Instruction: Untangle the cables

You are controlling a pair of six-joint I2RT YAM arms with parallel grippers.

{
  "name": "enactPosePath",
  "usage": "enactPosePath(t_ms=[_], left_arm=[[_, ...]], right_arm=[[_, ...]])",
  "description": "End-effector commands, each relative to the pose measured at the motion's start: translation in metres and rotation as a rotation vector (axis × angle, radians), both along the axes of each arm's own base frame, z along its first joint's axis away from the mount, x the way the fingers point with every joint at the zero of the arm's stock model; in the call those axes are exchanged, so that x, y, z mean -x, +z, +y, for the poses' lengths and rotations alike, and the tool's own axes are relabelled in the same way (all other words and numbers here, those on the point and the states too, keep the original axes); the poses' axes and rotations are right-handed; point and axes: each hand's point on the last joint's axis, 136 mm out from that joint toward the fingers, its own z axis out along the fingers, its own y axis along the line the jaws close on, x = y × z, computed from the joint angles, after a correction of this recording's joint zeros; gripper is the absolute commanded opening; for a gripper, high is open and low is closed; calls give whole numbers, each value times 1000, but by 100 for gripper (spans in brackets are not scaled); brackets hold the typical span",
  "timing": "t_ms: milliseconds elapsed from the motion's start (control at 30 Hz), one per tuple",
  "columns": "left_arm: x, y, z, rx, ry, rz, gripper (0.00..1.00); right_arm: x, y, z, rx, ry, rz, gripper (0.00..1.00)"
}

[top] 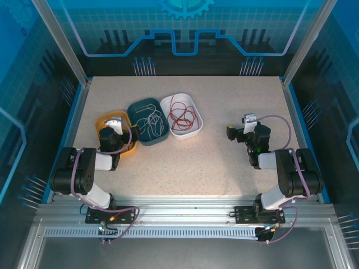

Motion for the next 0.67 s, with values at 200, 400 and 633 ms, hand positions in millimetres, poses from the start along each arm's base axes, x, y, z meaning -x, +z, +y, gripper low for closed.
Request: enactPosePath(t_ms=[200,400,633], left_arm=[[-6,13,-6,-19,-38,-34,99],[-6,14,-7,-20,-44,-35,99],[-6,13,-9,-25,-51,-32,99]], right_arm=[[-3,3,3,14,10,-12,100],[-3,3,3,16,9,-13,100],[-3,3,2,17,8,-12,100]])
